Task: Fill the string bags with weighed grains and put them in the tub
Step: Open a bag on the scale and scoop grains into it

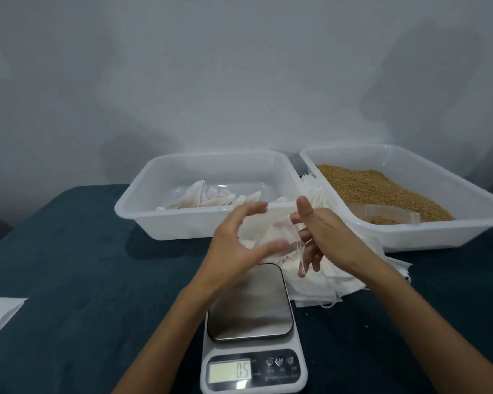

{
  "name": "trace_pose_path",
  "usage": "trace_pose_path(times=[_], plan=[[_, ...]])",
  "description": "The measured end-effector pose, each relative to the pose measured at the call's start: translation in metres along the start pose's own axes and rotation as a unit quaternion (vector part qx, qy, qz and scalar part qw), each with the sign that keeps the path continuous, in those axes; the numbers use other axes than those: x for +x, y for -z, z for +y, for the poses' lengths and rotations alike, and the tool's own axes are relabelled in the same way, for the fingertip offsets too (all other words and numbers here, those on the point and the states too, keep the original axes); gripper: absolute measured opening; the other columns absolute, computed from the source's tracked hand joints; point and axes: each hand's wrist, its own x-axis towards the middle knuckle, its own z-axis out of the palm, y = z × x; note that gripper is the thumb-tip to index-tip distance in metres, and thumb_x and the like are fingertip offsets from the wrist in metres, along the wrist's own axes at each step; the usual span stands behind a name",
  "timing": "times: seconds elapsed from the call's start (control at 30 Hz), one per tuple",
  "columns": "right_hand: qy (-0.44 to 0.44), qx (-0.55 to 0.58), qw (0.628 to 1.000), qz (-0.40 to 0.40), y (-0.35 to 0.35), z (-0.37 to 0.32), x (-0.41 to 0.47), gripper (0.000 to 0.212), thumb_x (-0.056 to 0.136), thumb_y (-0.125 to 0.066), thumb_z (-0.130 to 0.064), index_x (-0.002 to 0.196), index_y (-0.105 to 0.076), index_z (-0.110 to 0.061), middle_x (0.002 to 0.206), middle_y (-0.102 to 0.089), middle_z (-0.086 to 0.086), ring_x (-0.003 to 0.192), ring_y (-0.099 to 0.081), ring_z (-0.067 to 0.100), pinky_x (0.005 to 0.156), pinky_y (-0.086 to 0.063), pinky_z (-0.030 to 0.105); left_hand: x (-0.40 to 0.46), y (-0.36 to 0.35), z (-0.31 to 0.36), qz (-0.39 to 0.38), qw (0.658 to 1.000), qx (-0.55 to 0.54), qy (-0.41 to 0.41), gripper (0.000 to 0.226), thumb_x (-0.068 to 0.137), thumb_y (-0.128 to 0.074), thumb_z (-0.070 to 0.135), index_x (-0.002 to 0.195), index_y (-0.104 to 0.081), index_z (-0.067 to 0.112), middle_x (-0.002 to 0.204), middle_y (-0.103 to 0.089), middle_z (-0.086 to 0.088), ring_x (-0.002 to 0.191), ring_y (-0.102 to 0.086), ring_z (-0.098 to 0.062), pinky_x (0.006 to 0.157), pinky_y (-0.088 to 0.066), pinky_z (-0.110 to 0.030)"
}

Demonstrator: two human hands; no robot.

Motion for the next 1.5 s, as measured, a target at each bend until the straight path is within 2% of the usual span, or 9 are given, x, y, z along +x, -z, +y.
trace_pose_path(times=[0.1, 0.37, 0.53, 0.73, 1.07, 1.2, 1.3, 1.4, 1.5], plan=[[-0.012, -0.05, 0.998, -0.045, 0.009, -0.025, -0.002, 0.08, 0.077, -0.032, -0.086, 0.101, -0.067, -0.018, 0.08, -0.074, 0.014, 0.052, -0.07, 0.038, 0.039, -0.046, 0.026, -0.006, -0.014, -0.001, -0.123, 0.992, 0.022, 0.008, 0.084, 0.073, -0.09, 0.039, 0.144, -0.045, 0.047, 0.134, -0.06, 0.023, 0.128, -0.054, 0.002, 0.104, -0.046, -0.017], [-0.005, -0.213, 0.962, -0.168, 0.02, -0.073, -0.013, 0.092, 0.075, -0.024, -0.087, 0.102, -0.075, -0.016, 0.085, -0.079, 0.004, 0.057, -0.073, 0.029, 0.044, -0.048, 0.022, -0.013, -0.024, 0.011, -0.131, 0.987, -0.084, 0.025, 0.04, 0.088, -0.074, 0.02, 0.124, -0.059, 0.027, 0.115, -0.069, 0.002, 0.111, -0.068, -0.023, 0.098, -0.057, -0.05], [-0.029, -0.283, 0.931, -0.228, 0.007, -0.081, -0.012, 0.097, 0.072, -0.023, -0.087, 0.106, -0.071, -0.009, 0.085, -0.078, 0.004, 0.058, -0.073, 0.028, 0.046, -0.046, 0.021, -0.017, -0.035, 0.018, -0.127, 0.97, -0.204, 0.027, 0.036, 0.09, -0.08, 0.011, 0.117, -0.065, 0.029, 0.109, -0.074, -0.007, 0.106, -0.073, -0.023, 0.091, -0.061, -0.036], [-0.003, -0.305, 0.933, -0.193, 0.01, -0.085, -0.012, 0.093, 0.07, -0.024, -0.088, 0.101, -0.076, -0.018, 0.088, -0.078, 0.0, 0.056, -0.073, 0.023, 0.054, -0.047, 0.028, -0.019, -0.036, 0.022, -0.13, 0.963, -0.232, 0.044, 0.037, 0.087, -0.08, 0.007, 0.112, -0.067, 0.03, 0.101, -0.074, 0.012, 0.093, -0.072, -0.007, 0.081, -0.057, -0.021], [0.004, -0.313, 0.927, -0.206, 0.027, -0.081, -0.011, 0.086, 0.077, -0.023, -0.091, 0.102, -0.075, -0.027, 0.087, -0.079, -0.005, 0.056, -0.073, 0.023, 0.049, -0.047, 0.025, -0.02, -0.036, 0.016, -0.131, 0.966, -0.215, 0.055, 0.033, 0.086, -0.078, 0.003, 0.112, -0.068, 0.02, 0.099, -0.073, -0.007, 0.093, -0.07, -0.013, 0.088, -0.058, -0.031], [0.044, -0.278, 0.959, -0.032, 0.081, -0.066, 0.013, 0.068, 0.081, -0.043, -0.085, 0.088, -0.076, -0.026, 0.081, -0.078, -0.004, 0.056, -0.072, 0.024, 0.045, -0.048, 0.021, -0.021, -0.033, 0.016, -0.132, 0.961, -0.237, 0.059, 0.04, 0.082, -0.072, -0.004, 0.119, -0.065, 0.012, 0.098, -0.072, -0.002, 0.096, -0.069, -0.012, 0.084, -0.055, -0.025], [-0.015, -0.396, 0.914, 0.085, 0.14, -0.021, 0.044, 0.041, 0.089, -0.061, -0.059, 0.104, -0.072, -0.022, 0.1, -0.077, 0.001, 0.082, -0.073, 0.021, 0.067, -0.053, 0.028, -0.019, -0.032, 0.018, -0.124, 0.959, -0.251, 0.048, 0.049, 0.076, -0.063, -0.006, 0.124, -0.062, 0.005, 0.1, -0.07, -0.005, 0.101, -0.066, -0.02, 0.095, -0.055, -0.036], [-0.179, -0.534, 0.826, 0.037, 0.174, 0.032, 0.061, 0.058, 0.093, -0.064, -0.053, 0.124, -0.065, -0.004, 0.127, -0.068, 0.014, 0.112, -0.064, 0.029, 0.093, -0.049, 0.038, -0.019, -0.034, 0.017, -0.112, 0.959, -0.256, 0.05, 0.047, 0.077, -0.064, -0.005, 0.123, -0.063, 0.005, 0.102, -0.072, -0.009, 0.101, -0.066, -0.022, 0.097, -0.055, -0.036], [-0.202, -0.54, 0.817, 0.021, 0.184, 0.061, 0.068, 0.06, 0.09, -0.068, -0.054, 0.108, -0.07, 0.003, 0.105, -0.073, 0.02, 0.079, -0.066, 0.025, 0.07, -0.048, 0.035, -0.018, -0.034, 0.016, -0.09, 0.962, -0.252, 0.058, 0.038, 0.082, -0.073, 0.004, 0.119, -0.066, 0.01, 0.102, -0.075, -0.006, 0.1, -0.07, -0.02, 0.093, -0.056, -0.032]])
